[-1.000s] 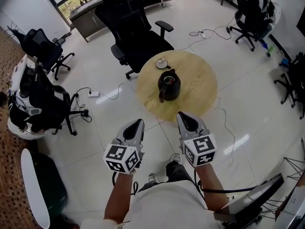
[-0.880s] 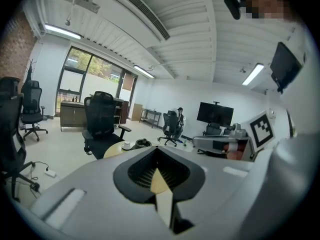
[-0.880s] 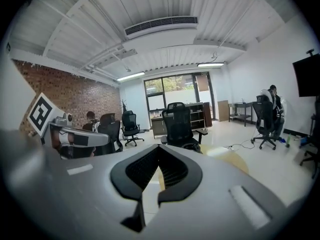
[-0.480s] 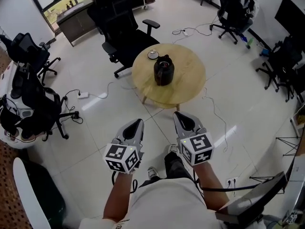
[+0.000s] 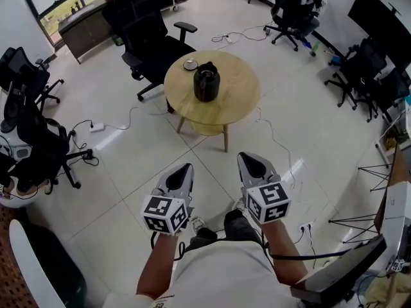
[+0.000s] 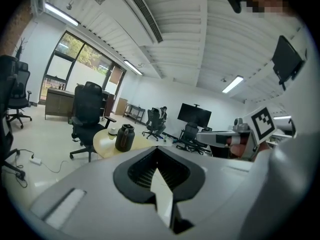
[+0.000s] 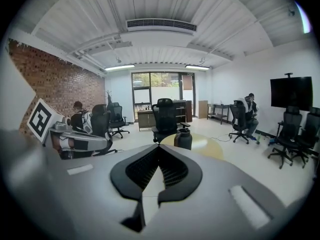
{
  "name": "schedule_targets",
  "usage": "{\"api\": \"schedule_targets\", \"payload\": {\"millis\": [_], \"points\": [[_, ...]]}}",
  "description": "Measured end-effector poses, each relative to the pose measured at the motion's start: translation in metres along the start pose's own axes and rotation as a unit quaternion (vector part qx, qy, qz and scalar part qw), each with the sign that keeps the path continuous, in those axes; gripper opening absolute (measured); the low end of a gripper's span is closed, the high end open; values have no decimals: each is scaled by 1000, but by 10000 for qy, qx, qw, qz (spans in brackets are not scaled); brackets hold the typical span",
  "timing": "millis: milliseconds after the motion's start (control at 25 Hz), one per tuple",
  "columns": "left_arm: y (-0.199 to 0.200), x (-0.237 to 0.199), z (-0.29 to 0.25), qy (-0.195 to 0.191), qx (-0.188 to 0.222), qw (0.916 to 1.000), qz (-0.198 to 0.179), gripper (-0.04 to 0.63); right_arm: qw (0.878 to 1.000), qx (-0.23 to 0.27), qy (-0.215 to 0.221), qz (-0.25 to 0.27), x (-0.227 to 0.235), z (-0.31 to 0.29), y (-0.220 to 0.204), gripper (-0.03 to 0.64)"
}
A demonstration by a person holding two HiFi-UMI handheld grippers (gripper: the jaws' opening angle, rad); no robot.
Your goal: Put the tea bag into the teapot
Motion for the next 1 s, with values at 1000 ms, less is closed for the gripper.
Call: {"api": "schedule_targets", "payload": {"millis": [1000], "points": [[-7,139,-15,548,168,9975,-404,12,9972,566,479,-93,73,101,-31,-5]]}}
Point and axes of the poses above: the fingertips, and each gripper's own axes: z backward along the fingers, x to its right, y out of its top, the point moved 1 cm from there along z, backward along the fingers, and after that the axes turned 8 degrees about -x, right-handed, at the moved point
